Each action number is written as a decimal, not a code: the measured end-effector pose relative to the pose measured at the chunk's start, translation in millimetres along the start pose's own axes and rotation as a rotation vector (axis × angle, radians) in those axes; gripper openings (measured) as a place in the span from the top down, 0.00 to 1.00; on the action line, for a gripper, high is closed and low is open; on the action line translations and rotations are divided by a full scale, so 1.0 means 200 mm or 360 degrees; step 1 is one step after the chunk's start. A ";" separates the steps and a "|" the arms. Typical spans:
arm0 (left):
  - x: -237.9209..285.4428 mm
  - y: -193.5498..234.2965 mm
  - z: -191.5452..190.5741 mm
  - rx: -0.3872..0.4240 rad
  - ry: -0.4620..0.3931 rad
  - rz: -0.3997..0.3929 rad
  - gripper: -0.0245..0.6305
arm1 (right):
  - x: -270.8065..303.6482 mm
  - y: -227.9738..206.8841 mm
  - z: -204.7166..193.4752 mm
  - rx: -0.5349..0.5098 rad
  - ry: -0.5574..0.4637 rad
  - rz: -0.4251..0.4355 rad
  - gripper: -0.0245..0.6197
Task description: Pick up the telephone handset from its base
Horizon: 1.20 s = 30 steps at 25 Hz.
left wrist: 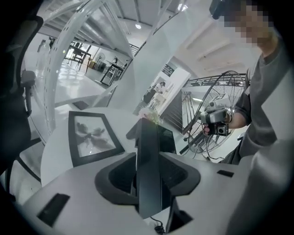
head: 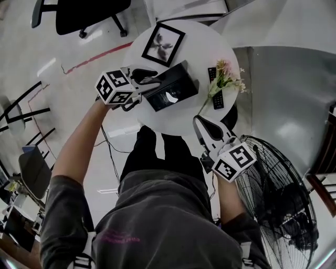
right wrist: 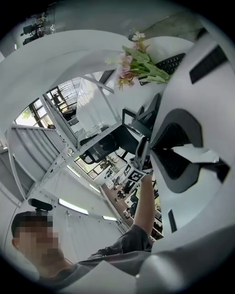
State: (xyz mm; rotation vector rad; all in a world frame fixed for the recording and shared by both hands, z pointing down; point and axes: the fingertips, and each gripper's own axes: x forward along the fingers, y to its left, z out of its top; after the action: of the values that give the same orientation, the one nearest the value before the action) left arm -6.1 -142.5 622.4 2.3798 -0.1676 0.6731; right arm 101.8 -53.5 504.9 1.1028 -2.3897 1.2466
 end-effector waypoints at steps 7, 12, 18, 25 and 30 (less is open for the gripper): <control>0.08 0.03 -0.04 -0.0070 0.0080 -0.0184 0.72 | -0.01 -0.03 -0.06 0.0008 0.0034 -0.0013 0.93; 0.10 0.03 -0.04 -0.0138 0.0084 -0.0318 0.75 | -0.02 -0.05 -0.10 0.0010 0.0057 -0.0023 0.93; 0.11 0.02 -0.05 -0.0156 0.0093 -0.0379 0.78 | -0.02 -0.05 -0.13 0.0018 0.0065 -0.0018 0.93; 0.08 0.02 -0.03 -0.0193 0.0052 -0.0431 0.82 | -0.03 -0.05 -0.16 0.0031 0.0082 -0.0027 0.93; 0.06 0.01 -0.02 -0.0237 0.0027 -0.0473 0.83 | -0.02 -0.04 -0.16 0.0032 0.0081 -0.0023 0.93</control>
State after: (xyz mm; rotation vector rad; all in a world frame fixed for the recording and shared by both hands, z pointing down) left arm 2.2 -140.7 633.7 2.1950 0.1376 0.5199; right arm 106.4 -29.5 528.2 1.0792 -2.3330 1.2810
